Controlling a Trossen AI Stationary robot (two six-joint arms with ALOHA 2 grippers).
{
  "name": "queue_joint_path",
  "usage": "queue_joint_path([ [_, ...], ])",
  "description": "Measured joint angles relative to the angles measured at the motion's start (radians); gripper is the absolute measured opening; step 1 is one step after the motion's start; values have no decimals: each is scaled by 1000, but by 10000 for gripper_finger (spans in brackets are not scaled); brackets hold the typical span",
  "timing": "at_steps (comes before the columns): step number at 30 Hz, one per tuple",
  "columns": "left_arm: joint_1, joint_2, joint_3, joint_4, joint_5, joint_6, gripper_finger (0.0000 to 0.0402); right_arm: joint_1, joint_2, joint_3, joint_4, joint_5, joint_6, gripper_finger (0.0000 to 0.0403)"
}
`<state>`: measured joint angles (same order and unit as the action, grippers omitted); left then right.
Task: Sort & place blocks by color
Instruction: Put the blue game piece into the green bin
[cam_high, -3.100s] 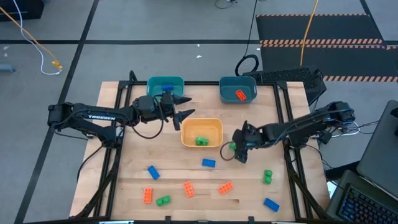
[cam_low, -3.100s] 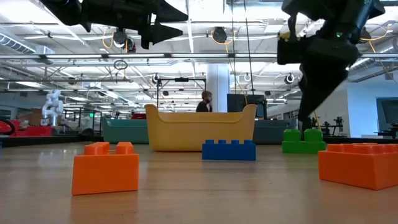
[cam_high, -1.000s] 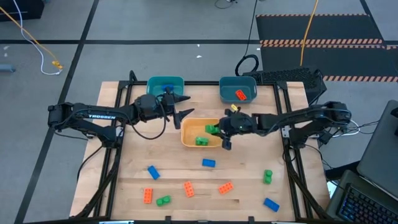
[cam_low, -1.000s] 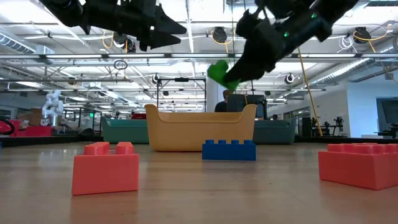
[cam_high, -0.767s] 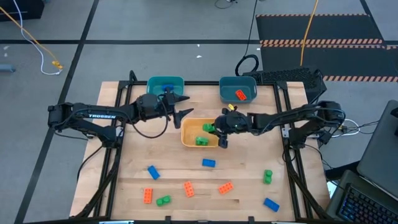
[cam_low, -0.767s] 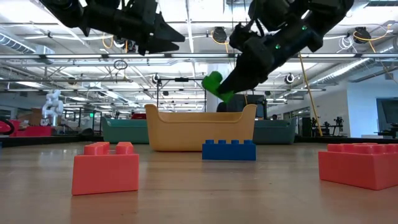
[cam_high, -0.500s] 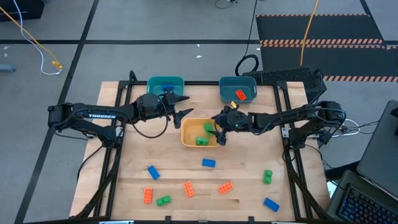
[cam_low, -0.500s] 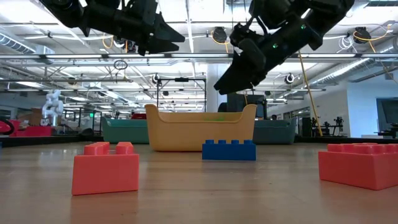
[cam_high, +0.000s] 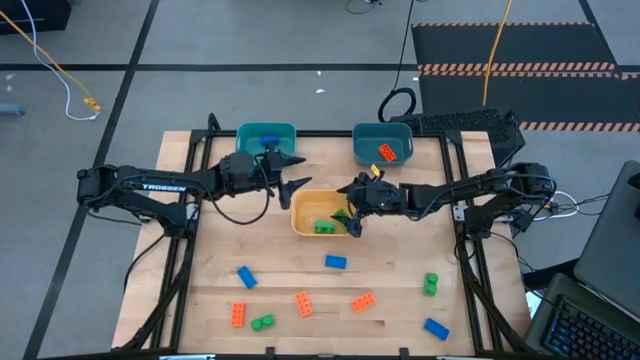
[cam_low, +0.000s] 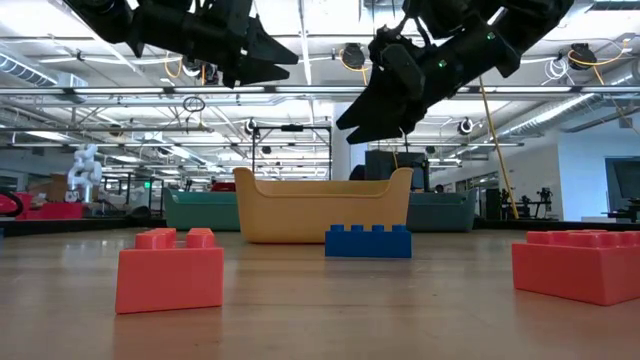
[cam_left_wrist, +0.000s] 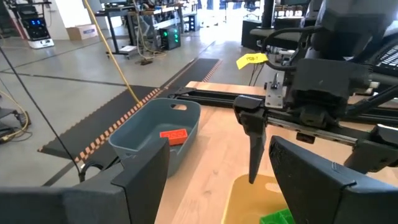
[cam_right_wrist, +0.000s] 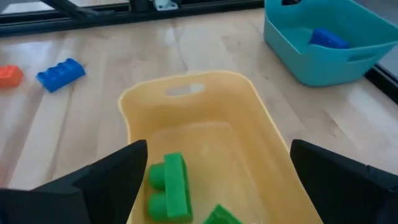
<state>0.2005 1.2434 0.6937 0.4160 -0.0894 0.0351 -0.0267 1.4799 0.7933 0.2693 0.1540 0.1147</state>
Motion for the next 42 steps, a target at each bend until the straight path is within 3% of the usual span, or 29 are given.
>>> queue_joint_path([
  [13, -129, -1, 0, 69, 62, -40, 273, 12, 0, 0, 44, -5, -47, 385],
  [16, -180, -1, 0, 0, 63, -77, 273, 11, 0, 0, 74, -81, -106, 385],
  [22, -306, -16, 81, -335, -19, -181, 273, 7, 0, 0, 168, -104, -194, 385],
  [31, -505, 14, 409, -1143, -261, -336, 273, 0, -1, 0, 213, -102, -268, 385],
  [35, -567, 12, 422, -1279, -283, -284, 273, 0, -1, 0, 203, -101, -278, 384],
  [38, -619, 16, 400, -1291, -260, -220, 273, 0, -1, 0, 197, -100, -291, 384],
  [42, -651, 67, 396, -1317, -191, -250, 273, 0, -34, -1, 177, -100, -283, 384],
])
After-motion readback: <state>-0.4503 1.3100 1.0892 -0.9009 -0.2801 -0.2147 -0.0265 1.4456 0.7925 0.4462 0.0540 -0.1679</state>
